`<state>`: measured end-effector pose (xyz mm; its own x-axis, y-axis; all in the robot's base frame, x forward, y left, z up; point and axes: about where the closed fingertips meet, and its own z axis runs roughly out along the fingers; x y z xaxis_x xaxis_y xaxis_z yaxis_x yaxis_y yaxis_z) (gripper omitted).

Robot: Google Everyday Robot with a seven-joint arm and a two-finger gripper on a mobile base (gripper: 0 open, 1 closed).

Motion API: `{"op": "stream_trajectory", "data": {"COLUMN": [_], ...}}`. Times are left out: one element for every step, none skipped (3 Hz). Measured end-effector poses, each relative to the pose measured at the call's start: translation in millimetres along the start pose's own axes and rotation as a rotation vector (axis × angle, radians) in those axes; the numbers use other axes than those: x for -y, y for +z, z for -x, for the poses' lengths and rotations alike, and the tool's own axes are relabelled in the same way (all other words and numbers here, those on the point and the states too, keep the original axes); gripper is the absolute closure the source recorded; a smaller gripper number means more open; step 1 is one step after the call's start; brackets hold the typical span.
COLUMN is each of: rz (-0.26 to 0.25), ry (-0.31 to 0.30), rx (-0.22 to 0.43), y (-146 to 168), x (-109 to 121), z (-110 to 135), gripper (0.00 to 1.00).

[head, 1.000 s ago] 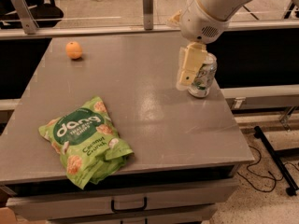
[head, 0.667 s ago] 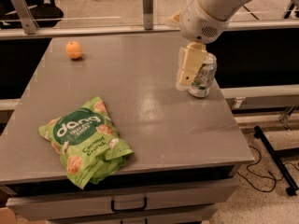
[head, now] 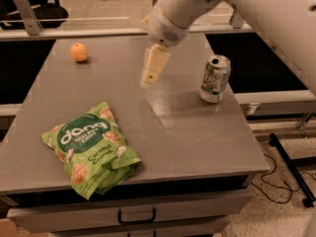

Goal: Move orange near green rice chip bag

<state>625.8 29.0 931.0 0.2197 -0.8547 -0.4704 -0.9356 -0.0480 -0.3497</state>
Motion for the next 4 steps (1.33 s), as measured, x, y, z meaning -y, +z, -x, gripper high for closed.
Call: {"op": "stream_trajectory", "data": {"rz": [-0.011, -0.036, -0.048, -0.052], "ry": [0.023, 0.068, 0.132, 0.218], "rx": [0.079, 0.168, 0.231, 0.243], "y": [55, 101, 133, 165], "x": [29, 62, 85, 101], "z": [34, 65, 96, 113], "gripper": [0.00, 0.00, 0.00, 0.00]}}
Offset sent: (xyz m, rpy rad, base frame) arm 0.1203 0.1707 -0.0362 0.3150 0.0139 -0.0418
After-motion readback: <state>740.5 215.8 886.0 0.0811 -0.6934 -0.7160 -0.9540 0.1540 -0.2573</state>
